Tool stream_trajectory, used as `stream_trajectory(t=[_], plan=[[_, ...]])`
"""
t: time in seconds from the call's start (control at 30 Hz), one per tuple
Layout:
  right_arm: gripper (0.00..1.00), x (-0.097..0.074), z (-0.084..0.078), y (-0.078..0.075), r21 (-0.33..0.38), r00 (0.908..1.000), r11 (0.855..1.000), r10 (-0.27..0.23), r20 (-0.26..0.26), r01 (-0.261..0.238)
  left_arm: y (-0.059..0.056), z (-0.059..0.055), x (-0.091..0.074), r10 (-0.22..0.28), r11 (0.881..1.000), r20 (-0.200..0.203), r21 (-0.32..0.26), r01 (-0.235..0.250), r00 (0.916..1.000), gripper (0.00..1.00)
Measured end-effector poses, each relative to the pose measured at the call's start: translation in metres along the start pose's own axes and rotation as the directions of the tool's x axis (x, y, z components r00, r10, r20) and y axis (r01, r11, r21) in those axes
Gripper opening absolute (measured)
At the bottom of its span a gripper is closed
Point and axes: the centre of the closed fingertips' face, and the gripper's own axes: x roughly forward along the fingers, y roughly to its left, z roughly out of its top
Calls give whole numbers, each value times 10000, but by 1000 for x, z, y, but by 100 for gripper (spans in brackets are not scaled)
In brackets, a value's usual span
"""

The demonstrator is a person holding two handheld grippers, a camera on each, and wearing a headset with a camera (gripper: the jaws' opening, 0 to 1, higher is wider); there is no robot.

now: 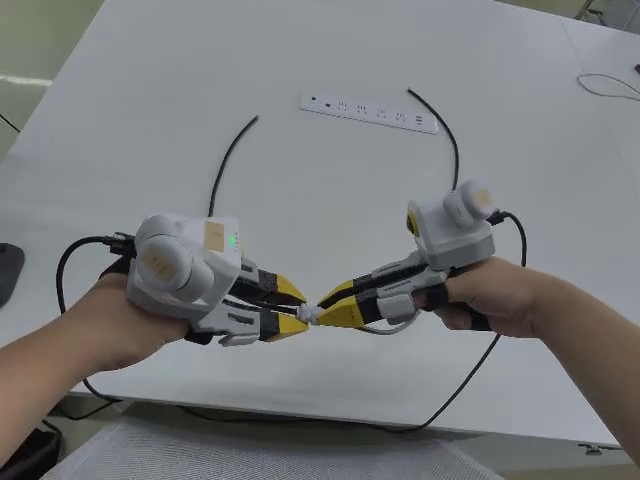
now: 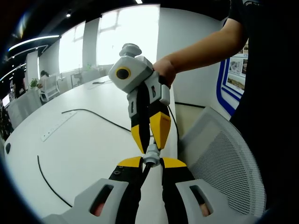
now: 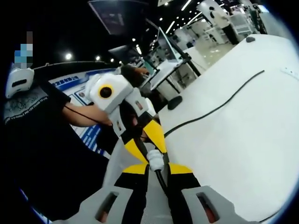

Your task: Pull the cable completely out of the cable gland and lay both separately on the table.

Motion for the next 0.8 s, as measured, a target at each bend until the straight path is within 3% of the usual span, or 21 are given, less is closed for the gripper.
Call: stream_trajectory(t=[0.33,0.53,0.73,0.8], plan=[[9,-2,-2,-3,-210,9998,9997,83,-194,-87,3,0,5,61,9999,-14,-92,-61,10000,15],[7,-5,-1,-5,-986,9993,9950,-185,-334,151,7,0,8,-9,9998,-98,-184,7,10000,14],[6,-8,-3,-12,-2149,9953,9743,-803,-547,668,7,1,12,-144,9985,-33,-530,142,9999,14],[6,-9,-4,-13,-2776,9925,9571,-1041,-642,825,7,1,12,-255,9968,11,-758,255,9997,14]])
